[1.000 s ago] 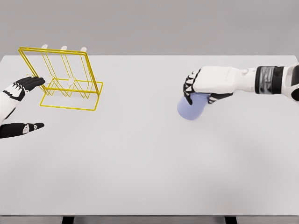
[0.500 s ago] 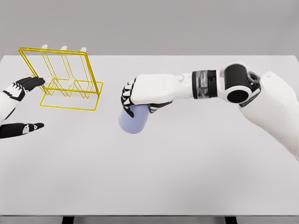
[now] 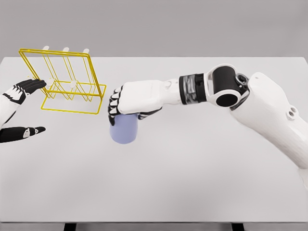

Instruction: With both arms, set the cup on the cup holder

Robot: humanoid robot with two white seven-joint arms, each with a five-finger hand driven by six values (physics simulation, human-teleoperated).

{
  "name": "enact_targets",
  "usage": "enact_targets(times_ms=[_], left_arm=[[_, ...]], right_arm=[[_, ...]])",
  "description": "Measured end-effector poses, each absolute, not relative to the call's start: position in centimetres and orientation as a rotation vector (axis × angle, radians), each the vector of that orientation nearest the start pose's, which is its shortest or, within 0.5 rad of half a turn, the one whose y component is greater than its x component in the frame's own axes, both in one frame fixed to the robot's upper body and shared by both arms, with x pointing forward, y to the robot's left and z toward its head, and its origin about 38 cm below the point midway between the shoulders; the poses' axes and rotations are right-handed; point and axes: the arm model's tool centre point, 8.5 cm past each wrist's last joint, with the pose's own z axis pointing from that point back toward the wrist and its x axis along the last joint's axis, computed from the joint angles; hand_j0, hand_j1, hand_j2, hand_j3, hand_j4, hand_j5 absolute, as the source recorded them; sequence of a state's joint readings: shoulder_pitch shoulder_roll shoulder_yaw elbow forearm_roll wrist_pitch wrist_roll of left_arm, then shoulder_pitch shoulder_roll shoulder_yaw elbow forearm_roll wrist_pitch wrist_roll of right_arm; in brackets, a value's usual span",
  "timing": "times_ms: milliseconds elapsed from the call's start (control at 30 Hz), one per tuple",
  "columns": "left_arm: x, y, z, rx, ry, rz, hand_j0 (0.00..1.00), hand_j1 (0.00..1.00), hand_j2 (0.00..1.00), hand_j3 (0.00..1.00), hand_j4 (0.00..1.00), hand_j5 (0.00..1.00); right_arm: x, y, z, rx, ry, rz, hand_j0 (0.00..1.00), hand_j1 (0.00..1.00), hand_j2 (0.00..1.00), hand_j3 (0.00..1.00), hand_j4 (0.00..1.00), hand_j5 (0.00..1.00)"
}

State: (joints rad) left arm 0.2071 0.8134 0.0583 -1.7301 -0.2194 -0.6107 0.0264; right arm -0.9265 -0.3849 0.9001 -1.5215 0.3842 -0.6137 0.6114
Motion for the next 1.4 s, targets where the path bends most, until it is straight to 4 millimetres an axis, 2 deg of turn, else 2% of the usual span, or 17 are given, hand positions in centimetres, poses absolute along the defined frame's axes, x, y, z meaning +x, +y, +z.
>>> enact_targets(times_ms=[133, 333, 400, 467, 500, 600, 667, 733, 767, 867, 1033, 1167, 1400], left_arm=[[30.3, 38.9, 19.5, 0.529, -1.912, -1.219, 1.00, 1.00, 1.00, 1.00, 1.00, 1.00], [30.3, 38.9, 19.5, 0.529, -1.912, -1.219, 1.00, 1.00, 1.00, 1.00, 1.00, 1.00], [30.3, 38.9, 19.5, 0.529, -1.912, -1.219, 1.00, 1.00, 1.00, 1.00, 1.00, 1.00], [30.4, 38.9, 19.6, 0.530, -1.913, -1.220, 1.00, 1.00, 1.00, 1.00, 1.00, 1.00], [30.4, 39.0, 19.7, 0.533, -1.916, -1.220, 1.00, 1.00, 1.00, 1.00, 1.00, 1.00], [30.6, 39.0, 20.0, 0.539, -1.920, -1.226, 1.00, 1.00, 1.00, 1.00, 1.00, 1.00], [30.7, 39.1, 20.4, 0.545, -1.919, -1.238, 1.00, 1.00, 1.00, 1.00, 1.00, 1.00], [31.4, 39.0, 21.5, 0.569, -1.931, -1.271, 1.00, 1.00, 1.00, 1.00, 1.00, 1.00], [31.8, 38.9, 22.2, 0.584, -1.936, -1.292, 1.00, 1.00, 1.00, 1.00, 1.00, 1.00], [32.3, 39.3, 23.6, 0.622, -1.913, -1.376, 1.00, 1.00, 1.00, 1.00, 1.00, 1.00], [33.0, 39.8, 27.4, 0.684, -1.876, -1.547, 1.00, 1.00, 1.00, 1.00, 1.00, 1.00], [33.4, 40.0, 30.5, 0.722, -1.822, -1.686, 1.00, 1.00, 1.00, 1.00, 1.00, 1.00], [33.8, 39.8, 31.2, 0.709, -1.732, -1.795, 1.00, 1.00, 1.00, 1.00, 1.00, 1.00]], right_arm=[[41.3, -5.7, 26.4, 0.064, 1.894, -2.591, 0.98, 0.98, 0.98, 0.98, 0.98, 0.98], [41.6, -6.2, 27.5, 0.100, 1.912, -2.571, 0.98, 0.98, 0.98, 0.98, 0.98, 0.98], [42.0, -6.8, 28.5, 0.135, 1.956, -2.549, 0.98, 0.98, 0.98, 0.98, 0.98, 0.98], [42.8, -8.4, 30.1, 0.206, 2.035, -2.515, 0.99, 0.99, 0.99, 0.99, 0.99, 0.99], [43.3, -9.4, 31.1, 0.250, 2.070, -2.500, 0.99, 0.99, 0.99, 0.99, 0.99, 0.99], [43.4, -15.6, 26.4, 0.269, 2.262, -2.597, 1.00, 1.00, 1.00, 1.00, 1.00, 1.00], [42.8, -20.3, 24.1, 0.332, 2.429, -2.621, 1.00, 1.00, 1.00, 1.00, 1.00, 1.00], [41.0, -24.5, 21.7, 0.404, 2.548, -2.653, 1.00, 1.00, 1.00, 1.00, 1.00, 1.00], [40.0, -26.0, 21.1, 0.443, 2.586, -2.657, 1.00, 1.00, 1.00, 1.00, 1.00, 1.00], [37.7, -28.9, 20.7, 0.537, 2.650, -2.648, 1.00, 1.00, 1.00, 1.00, 1.00, 1.00], [36.0, -30.6, 21.0, 0.587, 2.718, -2.604, 1.00, 1.00, 1.00, 1.00, 1.00, 1.00], [35.9, -31.3, 22.3, 0.628, 2.758, -2.539, 1.00, 1.00, 1.00, 1.00, 1.00, 1.00], [35.7, -31.6, 22.3, 0.635, 2.780, -2.524, 1.00, 1.00, 1.00, 1.00, 1.00, 1.00]])
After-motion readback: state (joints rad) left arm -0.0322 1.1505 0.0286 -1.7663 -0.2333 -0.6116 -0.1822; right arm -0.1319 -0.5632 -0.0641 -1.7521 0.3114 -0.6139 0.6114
